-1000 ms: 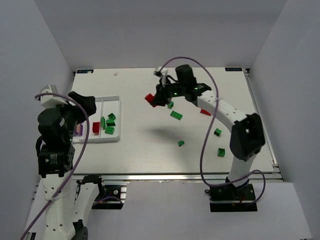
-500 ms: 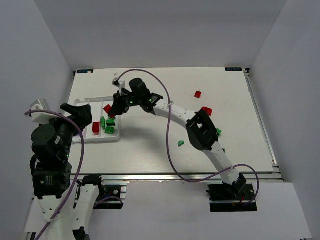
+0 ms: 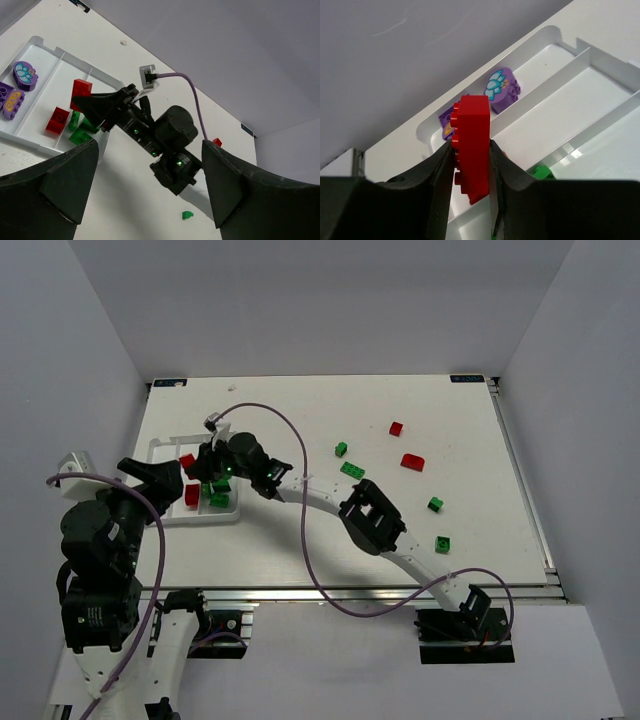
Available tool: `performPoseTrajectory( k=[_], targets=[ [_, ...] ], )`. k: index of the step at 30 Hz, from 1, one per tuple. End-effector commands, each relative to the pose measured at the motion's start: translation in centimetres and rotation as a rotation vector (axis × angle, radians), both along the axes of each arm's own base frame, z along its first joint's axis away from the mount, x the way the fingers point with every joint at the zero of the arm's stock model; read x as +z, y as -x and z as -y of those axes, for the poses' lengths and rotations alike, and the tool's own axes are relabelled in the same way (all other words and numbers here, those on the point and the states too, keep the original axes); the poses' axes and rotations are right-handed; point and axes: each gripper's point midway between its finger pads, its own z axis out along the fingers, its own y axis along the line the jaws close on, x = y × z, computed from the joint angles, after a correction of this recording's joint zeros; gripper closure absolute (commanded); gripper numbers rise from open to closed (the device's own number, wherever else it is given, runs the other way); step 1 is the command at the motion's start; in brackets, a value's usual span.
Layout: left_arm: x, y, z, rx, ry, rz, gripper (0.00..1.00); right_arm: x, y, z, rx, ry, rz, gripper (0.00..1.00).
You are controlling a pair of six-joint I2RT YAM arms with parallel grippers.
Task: Sort the legos into containers by color
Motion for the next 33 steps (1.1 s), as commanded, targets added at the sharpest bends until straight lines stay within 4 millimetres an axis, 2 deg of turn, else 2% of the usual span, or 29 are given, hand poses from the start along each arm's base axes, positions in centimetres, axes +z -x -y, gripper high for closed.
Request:
performPoseTrajectory(
  k=[1, 3, 9, 17, 21, 28, 33],
  targets=[
    [1.1, 1.2, 0.1, 0.008, 0.02, 0.026, 0.07, 4.5, -2.3, -0.8, -0.149, -0.141, 0.087, 1.0],
    [1.4, 1.5, 0.0, 0.013, 0.024, 0.033, 0.07, 4.3, -2.7, -1.1, -0.182, -0.151, 0.095, 1.0],
    [1.7, 2.0, 0.0, 0.018, 0.032, 0.046, 0.08, 3.2, -3.7, -1.2, -0.257, -0.143, 0.126, 0.84],
    [1.8, 2.2, 0.1, 0.016, 0.052, 0.059, 0.08, 0.8, -3.4, -1.6, -0.247, -0.109, 0.136, 0.73],
    [1.7, 2.2, 0.2, 0.015, 0.054, 0.058, 0.08, 0.6, -2.9, -1.9, -0.238, -0.111, 0.136, 0.68],
    [1.7, 2.0, 0.3, 0.011, 0.059, 0.058, 0.08, 0.5, -2.5, -2.2, -0.229, -0.114, 0.137, 0.51],
    [1.8, 1.9, 0.2, 0.012, 0.058, 0.06, 0.08, 0.5, -2.5, -2.2, -0.223, -0.115, 0.145, 0.45]
  ],
)
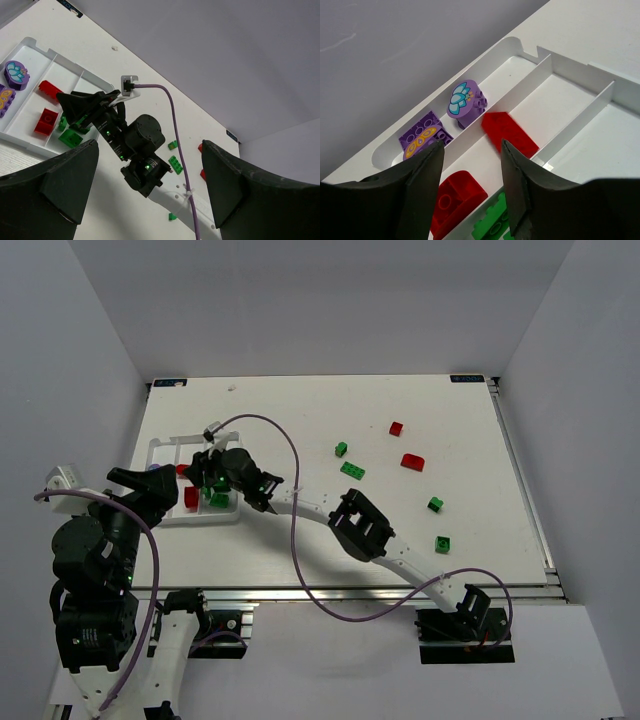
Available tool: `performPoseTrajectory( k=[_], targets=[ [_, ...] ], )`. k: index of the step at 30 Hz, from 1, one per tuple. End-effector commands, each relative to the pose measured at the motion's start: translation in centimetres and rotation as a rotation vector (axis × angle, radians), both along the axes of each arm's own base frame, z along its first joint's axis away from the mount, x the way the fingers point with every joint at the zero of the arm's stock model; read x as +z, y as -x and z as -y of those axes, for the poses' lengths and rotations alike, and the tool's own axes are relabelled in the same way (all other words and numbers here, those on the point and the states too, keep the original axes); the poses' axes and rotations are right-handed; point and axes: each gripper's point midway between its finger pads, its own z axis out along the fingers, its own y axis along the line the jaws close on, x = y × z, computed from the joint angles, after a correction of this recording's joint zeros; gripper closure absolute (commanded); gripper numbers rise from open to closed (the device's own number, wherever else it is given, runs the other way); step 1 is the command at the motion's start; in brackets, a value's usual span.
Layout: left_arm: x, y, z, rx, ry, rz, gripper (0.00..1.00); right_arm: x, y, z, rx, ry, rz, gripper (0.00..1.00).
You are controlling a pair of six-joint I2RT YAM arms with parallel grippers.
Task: Sort the legos into containers by color
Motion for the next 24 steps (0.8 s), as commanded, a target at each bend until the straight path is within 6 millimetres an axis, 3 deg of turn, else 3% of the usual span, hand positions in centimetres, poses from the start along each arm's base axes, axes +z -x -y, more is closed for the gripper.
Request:
performPoseTrajectory(
  k=[1, 4, 7, 8, 9, 10, 11, 12, 13, 14, 15, 16, 17, 19, 20, 22, 23, 24],
  targets=[
    [0.3, -0.1, 0.1, -0.003, 0.002, 0.006, 0.08, 3.7, -0.2, -0.6, -0.008, -0.093, 0.065, 0.46],
    [0.3, -0.3, 0.1, -0.008, 0.004, 0.008, 0.08, 3.6, 0.0, -0.5, 0.003, -0.089, 0.069, 0.46],
    [-0.2, -0.7, 0.5, -0.029, 0.012, 0.001, 0.11, 5.9, -0.1, -0.1, 0.021, -0.121, 0.105, 0.48],
    [-0.3, -0.9, 0.7, -0.039, 0.014, -0.002, 0.15, 7.6, 0.0, 0.2, 0.04, -0.137, 0.127, 0.48],
    [-0.5, -1.2, 1.1, -0.065, 0.017, -0.005, 0.2, 9.0, -0.7, 0.7, 0.04, -0.152, 0.154, 0.48],
    [-0.6, -1.4, 1.5, -0.087, 0.017, -0.005, 0.33, 10.0, -0.5, 1.0, 0.076, -0.154, 0.185, 0.48],
    [-0.8, -2.1, 2.0, -0.116, 0.016, -0.004, 0.4, 12.0, 0.3, 1.6, 0.138, -0.152, 0.24, 0.48],
    [-1.0, -2.3, 2.7, -0.158, 0.019, -0.005, 0.47, 12.9, -0.8, 2.7, 0.147, -0.146, 0.263, 0.48],
    [-0.5, -2.7, 3.1, -0.186, 0.019, 0.019, 0.57, 13.5, -0.7, 3.4, 0.193, -0.137, 0.276, 0.48],
    [-1.0, -3.3, 3.5, -0.209, 0.026, 0.007, 0.63, 16.0, -0.4, 4.5, 0.227, -0.136, 0.309, 0.47],
    [-1.2, -3.7, 3.9, -0.233, 0.03, 0.007, 0.67, 16.3, -1.9, 6.2, 0.249, -0.105, 0.316, 0.41],
    [-0.6, -4.0, 4.8, -0.283, 0.032, 0.034, 0.7, 15.2, -1.0, 7.1, 0.354, -0.042, 0.28, 0.11],
    [-1.3, -4.7, 5.2, -0.307, 0.049, 0.02, 0.7, 17.0, -2.4, 9.4, 0.356, -0.02, 0.31, 0.11],
    [-1.1, -5.4, 6.3, -0.376, 0.068, 0.042, 0.68, 15.4, -2.9, 12.3, 0.396, 0.063, 0.24, 0.11],
    [-2.3, -6.2, 6.6, -0.391, 0.102, 0.009, 0.6, 15.6, -4.5, 15.6, 0.374, 0.092, 0.219, 0.1],
    [-2.7, -7.1, 7.2, -0.422, 0.128, 0.007, 0.49, 15.5, -5.1, 19.3, 0.384, 0.112, 0.17, 0.11],
    [-3.1, -7.3, 7.6, -0.445, 0.144, 0.0, 0.42, 17.7, -4.9, 21.8, 0.361, 0.112, 0.167, 0.11],
    [-3.4, -7.6, 7.8, -0.455, 0.152, -0.004, 0.38, 17.6, -6.9, 25.1, 0.307, 0.133, 0.145, 0.14]
  ],
)
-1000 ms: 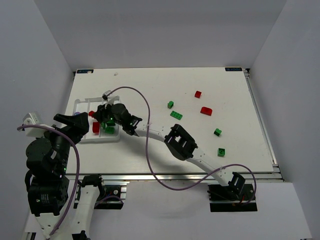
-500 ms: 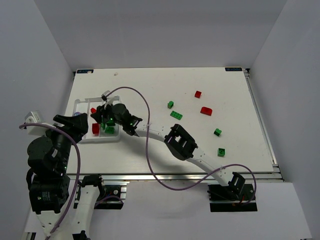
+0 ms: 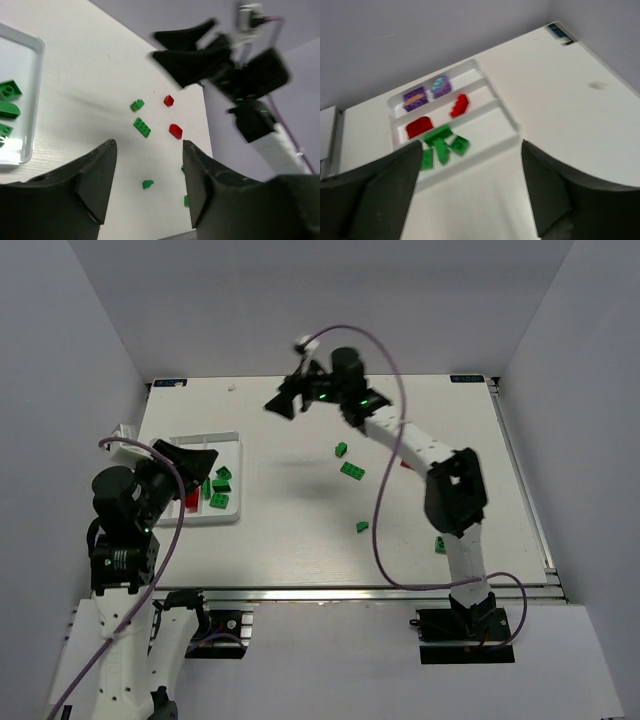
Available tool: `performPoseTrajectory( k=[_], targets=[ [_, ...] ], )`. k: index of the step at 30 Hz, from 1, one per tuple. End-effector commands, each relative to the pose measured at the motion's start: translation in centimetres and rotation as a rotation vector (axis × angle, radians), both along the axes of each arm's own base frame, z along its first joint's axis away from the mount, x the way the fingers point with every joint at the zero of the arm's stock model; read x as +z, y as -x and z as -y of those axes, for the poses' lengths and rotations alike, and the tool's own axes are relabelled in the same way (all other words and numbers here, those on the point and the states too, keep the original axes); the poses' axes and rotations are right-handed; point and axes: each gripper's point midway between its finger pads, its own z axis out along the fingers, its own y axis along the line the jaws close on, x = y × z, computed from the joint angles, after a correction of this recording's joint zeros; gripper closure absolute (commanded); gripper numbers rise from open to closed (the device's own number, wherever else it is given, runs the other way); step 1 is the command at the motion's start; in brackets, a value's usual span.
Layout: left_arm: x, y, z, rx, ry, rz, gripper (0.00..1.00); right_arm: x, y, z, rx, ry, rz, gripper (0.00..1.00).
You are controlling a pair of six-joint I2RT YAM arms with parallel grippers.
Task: Sort the legos into containers by color
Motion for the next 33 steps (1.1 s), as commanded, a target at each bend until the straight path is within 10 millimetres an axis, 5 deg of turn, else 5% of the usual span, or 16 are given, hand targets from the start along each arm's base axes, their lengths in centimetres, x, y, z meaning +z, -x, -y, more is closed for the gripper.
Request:
performPoseTrajectory(
  k=[1, 2, 5, 8, 14, 16, 17, 18, 20, 21, 24, 25, 27, 28, 30, 33],
  targets=[
    [0.2, -1.2, 1.8, -0.107, 0.056, 0.027, 0.34, 1.6, -0.3, 8.3, 0.013, 0.072, -0.016, 0.21],
    [-0.3, -1.5, 1.9, -0.111, 0.064, 0.01, 0.31, 2.3, -1.1, 12.2, -0.049, 0.108, -0.048, 0.25],
    [-2.7, -3.1, 2.3, -0.132, 0.087, -0.087, 0.27, 2.2, -0.8, 18.4, -0.127, 0.159, -0.061, 0.51],
    [-5.8, -4.0, 5.3, -0.197, 0.101, -0.218, 0.25, 1.4, -1.9, 27.0, -0.29, 0.186, -0.15, 0.7],
    [-10.7, -6.7, 12.1, -0.187, -0.063, -0.428, 0.11, -0.9, 1.3, 35.6, -0.406, 0.318, -0.182, 0.35],
    [-12.0, -7.8, 13.0, -0.142, -0.15, -0.468, 0.04, -1.9, 2.9, 37.0, -0.432, 0.358, -0.215, 0.17],
    [-10.8, -8.3, 14.7, -0.18, -0.188, -0.442, 0.03, -2.0, 3.2, 37.9, -0.44, 0.371, -0.207, 0.13],
    [-13.2, -9.3, 16.1, -0.199, -0.254, -0.498, 0.02, -2.6, 3.8, 38.6, -0.444, 0.377, -0.222, 0.11],
    [-12.6, -10.8, 18.5, -0.264, -0.342, -0.456, 0.02, -1.9, 5.1, 40.1, -0.437, 0.343, -0.216, 0.11],
    [-15.2, -11.9, 19.6, -0.289, -0.406, -0.496, 0.02, -2.2, 5.8, 40.2, -0.408, 0.339, -0.199, 0.12],
    [-15.6, -14.8, 21.1, -0.346, -0.55, -0.449, 0.02, -1.3, 7.6, 40.7, -0.36, 0.297, -0.146, 0.2],
    [-18.4, -15.7, 21.5, -0.387, -0.642, -0.483, 0.02, -1.2, 8.4, 40.5, -0.34, 0.284, -0.137, 0.23],
    [-18.1, -17.6, 22.8, -0.424, -0.694, -0.444, 0.02, -1.3, 9.3, 40.5, -0.317, 0.278, -0.127, 0.32],
    [-20.2, -18.3, 23.2, -0.465, -0.763, -0.458, 0.03, -1.3, 10.0, 40.2, -0.299, 0.278, -0.107, 0.36],
    [-20.9, -19.3, 24.0, -0.501, -0.802, -0.432, 0.05, -1.4, 10.5, 40.1, -0.288, 0.275, -0.088, 0.49],
    [-21.5, -21.0, 25.2, -0.528, -0.842, -0.366, 0.07, -1.2, 11.1, 40.0, -0.293, 0.271, -0.067, 0.55]
  ],
)
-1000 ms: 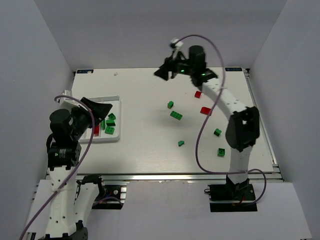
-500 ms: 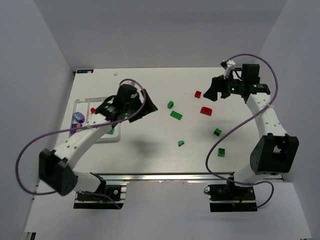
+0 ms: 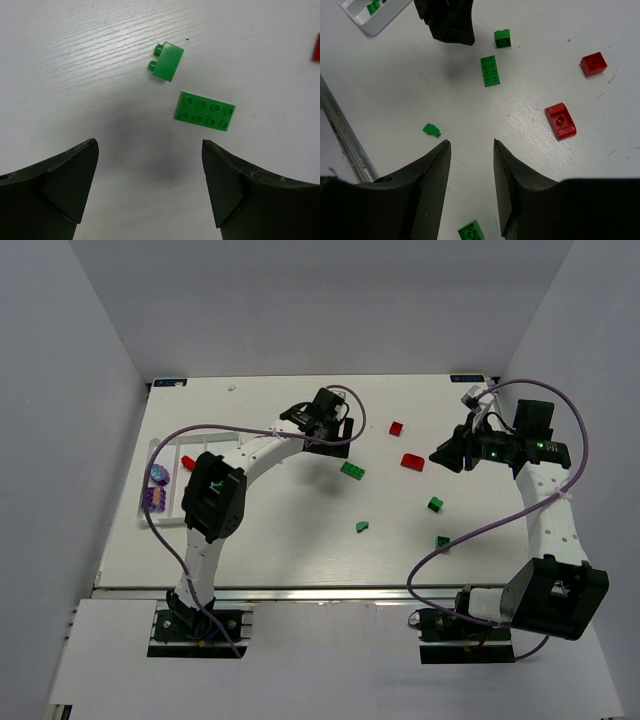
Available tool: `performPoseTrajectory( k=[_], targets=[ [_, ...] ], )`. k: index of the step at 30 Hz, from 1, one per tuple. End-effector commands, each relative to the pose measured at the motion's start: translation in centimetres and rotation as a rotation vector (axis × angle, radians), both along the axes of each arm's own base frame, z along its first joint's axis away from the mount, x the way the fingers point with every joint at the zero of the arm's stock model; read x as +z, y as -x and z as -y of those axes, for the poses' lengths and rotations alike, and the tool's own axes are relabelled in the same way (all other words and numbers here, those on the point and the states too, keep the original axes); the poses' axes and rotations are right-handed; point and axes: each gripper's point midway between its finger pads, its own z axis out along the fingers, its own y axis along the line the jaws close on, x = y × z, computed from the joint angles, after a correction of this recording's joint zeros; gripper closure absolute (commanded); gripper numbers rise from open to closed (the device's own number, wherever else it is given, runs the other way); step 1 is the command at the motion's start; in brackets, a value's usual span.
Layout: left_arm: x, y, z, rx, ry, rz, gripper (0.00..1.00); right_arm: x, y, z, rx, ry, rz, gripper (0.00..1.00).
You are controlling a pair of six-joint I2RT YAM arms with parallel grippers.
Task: Sort the legos into containers by color
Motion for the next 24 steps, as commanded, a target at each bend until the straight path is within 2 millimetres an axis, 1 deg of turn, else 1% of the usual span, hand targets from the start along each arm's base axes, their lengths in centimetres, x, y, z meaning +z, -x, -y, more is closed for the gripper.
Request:
performPoseTrajectory(
  k=[1, 4, 5, 6, 7, 8, 10, 11, 12, 15, 18, 19, 21, 22, 24],
  targets=[
    [3.0, -1.7, 0.5, -0.118, -0.046, 0.132, 0.07, 0.8, 1.2, -0.6, 0.052, -0.021, 0.053, 0.55],
    [2.6, -2.5, 1.3, -0.14, -0.04, 0.172, 0.08, 0.5, 1.3, -0.6, 0.042, -0.029, 0.041, 0.54],
    [2.2, -2.7, 1.6, -0.146, -0.04, 0.174, 0.09, 0.3, 1.4, -0.7, 0.037, -0.037, 0.026, 0.53],
    [2.2, -2.9, 2.2, -0.159, -0.023, 0.187, 0.09, 0.3, 1.4, -0.7, 0.034, -0.04, 0.023, 0.53],
    [2.1, -3.1, 2.5, -0.168, -0.017, 0.193, 0.1, 0.3, 1.4, -0.7, 0.034, -0.04, 0.025, 0.52],
    [1.4, -3.2, 2.8, -0.171, -0.018, 0.188, 0.11, 0.2, 1.4, -0.7, 0.027, -0.044, 0.016, 0.51],
    [0.9, -3.5, 3.5, -0.181, -0.009, 0.195, 0.13, 0.2, 1.4, -0.6, 0.022, -0.045, 0.018, 0.51],
    [1.0, -3.9, 3.8, -0.182, -0.002, 0.203, 0.14, 0.1, 1.4, -0.7, 0.022, -0.045, 0.016, 0.51],
    [-0.1, -4.1, 4.1, -0.185, -0.007, 0.193, 0.15, 0.2, 1.5, -0.6, 0.019, -0.046, 0.015, 0.51],
    [-1.2, -4.8, 4.4, -0.175, -0.018, 0.199, 0.17, 0.1, 1.5, -0.6, 0.014, -0.048, 0.01, 0.5],
    [-1.4, -5.6, 4.2, -0.149, -0.035, 0.226, 0.19, 0.1, 1.9, -0.7, 0.013, -0.05, 0.01, 0.5],
    [-1.9, -5.8, 4.1, -0.146, -0.048, 0.226, 0.21, 0.0, 2.0, -0.8, 0.013, -0.052, 0.004, 0.5],
    [-1.9, -6.4, 3.9, -0.127, -0.06, 0.241, 0.22, -0.1, 2.3, -0.8, 0.013, -0.052, 0.006, 0.49],
    [-2.5, -6.5, 3.9, -0.125, -0.069, 0.236, 0.23, -0.3, 2.6, -0.8, 0.011, -0.055, -0.004, 0.49],
    [-2.8, -6.7, 3.9, -0.123, -0.073, 0.238, 0.25, -0.3, 2.9, -0.9, 0.011, -0.053, 0.002, 0.49]
  ],
)
